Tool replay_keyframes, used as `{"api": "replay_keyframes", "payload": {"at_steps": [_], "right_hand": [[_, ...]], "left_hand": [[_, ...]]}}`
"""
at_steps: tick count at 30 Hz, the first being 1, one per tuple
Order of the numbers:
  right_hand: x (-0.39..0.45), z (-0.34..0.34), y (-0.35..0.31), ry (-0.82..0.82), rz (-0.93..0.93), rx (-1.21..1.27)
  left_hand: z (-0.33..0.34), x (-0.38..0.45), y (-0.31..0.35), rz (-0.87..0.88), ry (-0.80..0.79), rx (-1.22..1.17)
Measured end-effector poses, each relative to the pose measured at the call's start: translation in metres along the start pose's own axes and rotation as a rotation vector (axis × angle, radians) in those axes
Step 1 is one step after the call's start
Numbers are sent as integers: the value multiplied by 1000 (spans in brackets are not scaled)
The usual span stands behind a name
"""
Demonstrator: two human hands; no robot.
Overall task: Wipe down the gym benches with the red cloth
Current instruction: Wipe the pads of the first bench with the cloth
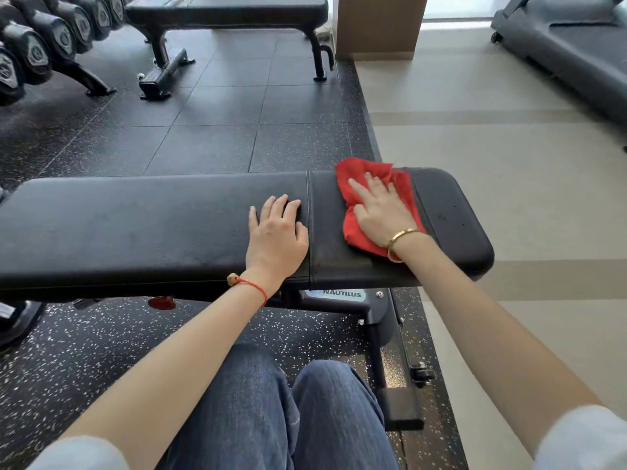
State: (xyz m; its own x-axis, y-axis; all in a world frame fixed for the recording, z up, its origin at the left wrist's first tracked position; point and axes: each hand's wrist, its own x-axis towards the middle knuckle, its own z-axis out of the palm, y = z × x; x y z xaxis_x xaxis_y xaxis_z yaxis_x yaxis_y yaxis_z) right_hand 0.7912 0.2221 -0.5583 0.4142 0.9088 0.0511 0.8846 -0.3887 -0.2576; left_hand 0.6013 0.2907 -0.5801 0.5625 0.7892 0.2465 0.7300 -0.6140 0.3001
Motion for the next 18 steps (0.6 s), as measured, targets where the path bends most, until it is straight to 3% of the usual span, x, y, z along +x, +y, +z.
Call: {"api": "replay_keyframes", "payload": {"at_steps": [5, 9, 13, 15, 18], "right_hand": [[-67, 5, -2, 21, -279, 54], [-51, -6, 37, 5, -134, 24], [8, -12, 27, -20, 71, 3], [15, -7, 6, -12, 49, -5], [-14, 6, -22, 5, -156, -1]], "left_hand": [[1, -1, -1, 2, -10, 6], [1, 0, -1, -6, -20, 0], [0, 0, 1, -6, -17, 3], [1, 0, 3, -11, -9, 2], [2, 1, 1, -14, 7, 2]]}}
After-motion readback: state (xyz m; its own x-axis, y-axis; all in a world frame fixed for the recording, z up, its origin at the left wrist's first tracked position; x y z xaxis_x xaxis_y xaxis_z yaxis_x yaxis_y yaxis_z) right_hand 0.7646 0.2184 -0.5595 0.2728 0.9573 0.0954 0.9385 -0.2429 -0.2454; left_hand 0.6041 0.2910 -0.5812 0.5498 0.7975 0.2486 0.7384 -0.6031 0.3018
